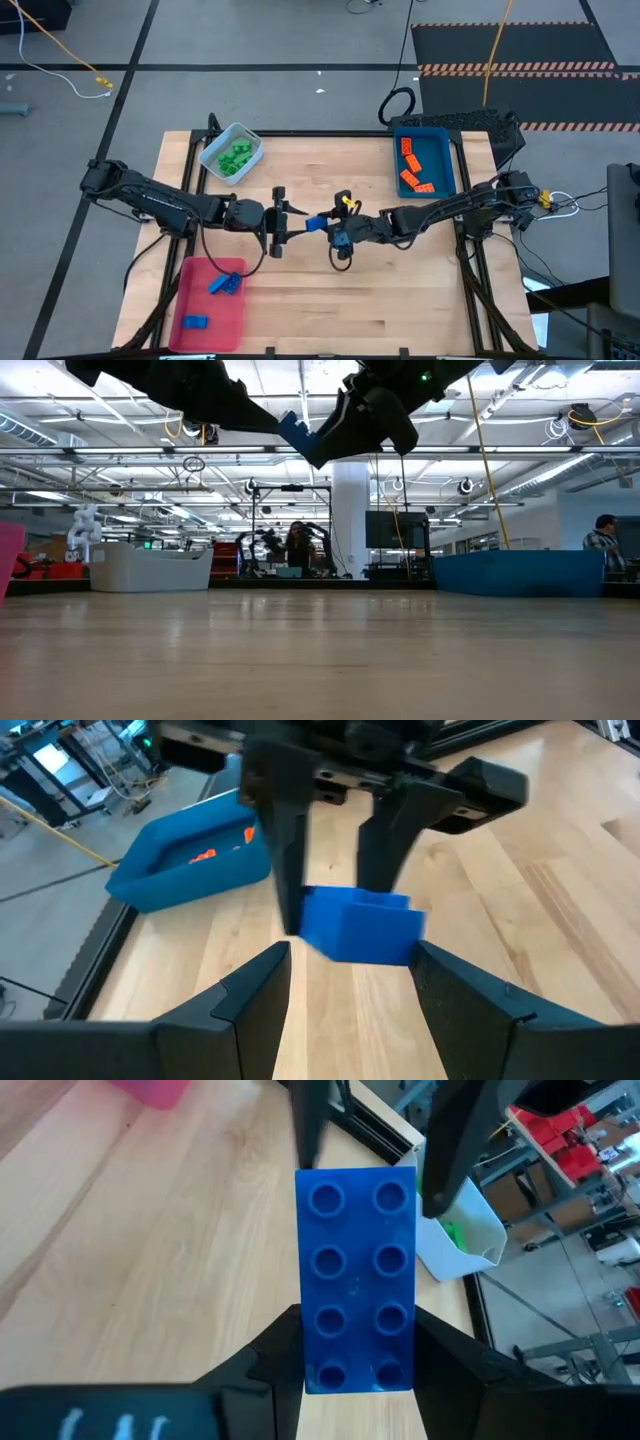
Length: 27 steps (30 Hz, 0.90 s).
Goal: Sort & place blocks by color
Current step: Put the blue game piece into the red bin
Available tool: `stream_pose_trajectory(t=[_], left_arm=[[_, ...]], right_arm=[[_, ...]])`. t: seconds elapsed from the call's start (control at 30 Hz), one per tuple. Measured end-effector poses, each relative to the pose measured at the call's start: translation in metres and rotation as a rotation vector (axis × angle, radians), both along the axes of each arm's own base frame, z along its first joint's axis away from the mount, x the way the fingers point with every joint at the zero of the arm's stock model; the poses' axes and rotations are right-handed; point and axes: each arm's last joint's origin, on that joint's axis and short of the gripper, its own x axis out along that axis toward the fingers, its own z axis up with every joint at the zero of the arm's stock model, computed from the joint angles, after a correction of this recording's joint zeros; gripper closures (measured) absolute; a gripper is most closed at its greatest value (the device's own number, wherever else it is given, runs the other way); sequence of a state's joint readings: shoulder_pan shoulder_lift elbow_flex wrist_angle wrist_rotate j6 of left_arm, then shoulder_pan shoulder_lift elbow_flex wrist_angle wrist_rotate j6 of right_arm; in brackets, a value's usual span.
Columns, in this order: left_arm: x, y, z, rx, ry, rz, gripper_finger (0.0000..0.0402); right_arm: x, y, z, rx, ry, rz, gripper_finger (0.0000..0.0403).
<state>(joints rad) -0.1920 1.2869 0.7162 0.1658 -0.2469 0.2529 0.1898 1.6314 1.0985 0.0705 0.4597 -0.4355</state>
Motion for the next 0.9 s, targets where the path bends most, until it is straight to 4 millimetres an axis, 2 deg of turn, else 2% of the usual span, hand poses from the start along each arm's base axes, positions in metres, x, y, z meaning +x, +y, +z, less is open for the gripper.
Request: stream_pose_trajectory(t=[0.1,0.27,0.5,0.73,0.9], left_arm=[[-0.0001,-0.0027,-0.0006,0.029,0.003,-0.015,0.0176],[-0.0004,-0.0043,-0.0005,0.068,0.003,-0.022,0.0134],[0.0025,-0.0011,0.0064,0.063,-0.074,0.029,0.0088],[0.0031,0.0005,0.0074,0.06,-0.086,0.043,0.0084],[0.0031,0.0015,0.0071,0.061,-0.082,0.049,0.0099]], right_arm=[[0.0013,-0.0042,0.0024,0.008,-0.023,-0.011,0.0271],[0.0012,-0.0085,0.0006,0.005,-0.033,-0.018,0.0271],[0.0016,-0.0107,0.0009,0.03,-0.042,-0.029,0.0271],[0.0018,-0.0112,0.0011,0.034,-0.045,-0.03,0.0271],[0.0019,-0.0108,0.0012,0.036,-0.048,-0.027,0.0271]])
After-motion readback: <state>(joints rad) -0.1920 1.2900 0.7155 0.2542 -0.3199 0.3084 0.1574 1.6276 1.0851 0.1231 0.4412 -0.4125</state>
